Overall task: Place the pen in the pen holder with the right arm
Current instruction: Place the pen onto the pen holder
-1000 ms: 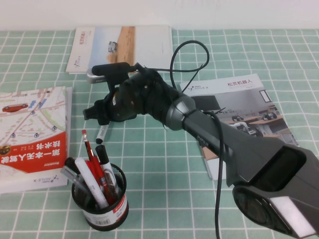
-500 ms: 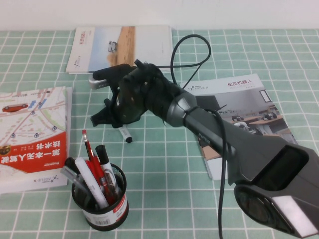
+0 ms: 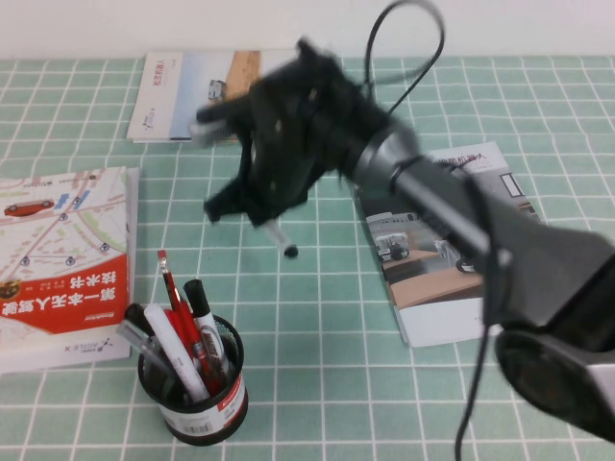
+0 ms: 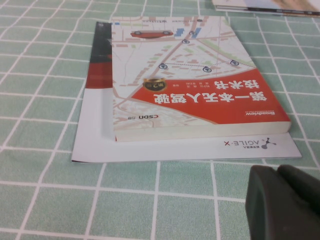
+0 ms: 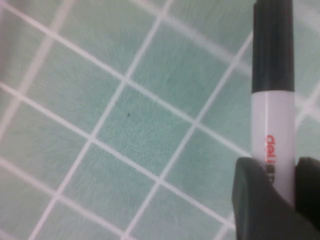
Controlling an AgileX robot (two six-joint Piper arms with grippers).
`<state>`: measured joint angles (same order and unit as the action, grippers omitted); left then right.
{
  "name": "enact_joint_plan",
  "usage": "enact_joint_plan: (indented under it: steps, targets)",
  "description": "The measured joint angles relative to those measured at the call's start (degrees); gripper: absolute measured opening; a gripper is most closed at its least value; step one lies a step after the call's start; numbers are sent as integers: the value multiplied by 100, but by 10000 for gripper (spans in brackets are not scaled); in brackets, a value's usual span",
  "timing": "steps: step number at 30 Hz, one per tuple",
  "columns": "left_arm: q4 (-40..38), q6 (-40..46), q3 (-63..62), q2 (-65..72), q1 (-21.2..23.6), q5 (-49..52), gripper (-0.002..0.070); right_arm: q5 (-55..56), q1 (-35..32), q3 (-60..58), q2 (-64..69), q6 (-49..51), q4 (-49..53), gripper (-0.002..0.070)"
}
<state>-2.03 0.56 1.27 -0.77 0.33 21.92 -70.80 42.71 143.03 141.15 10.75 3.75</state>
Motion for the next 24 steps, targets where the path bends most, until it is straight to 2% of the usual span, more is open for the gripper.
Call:
enact_joint_plan:
  steps: [5,9,12,19,24]
  targets:
    - [0,0,0,0,0,0,-4,-3,-10,-531,-776,-108,0,122]
    - [0,0,0,0,0,0,-4,-3,-10,-1572,-1534,-118,-10,122]
    - [0,0,0,0,0,0,-4,396,-12,-2587,-2258,-118,-59,122]
    - [0,0,0,0,0,0,-4,3374,-22,-5822,-4476,-143,-431,122]
    - [0,0,0,0,0,0,-4,6436,17,-8048,-5448,-284,-589,122]
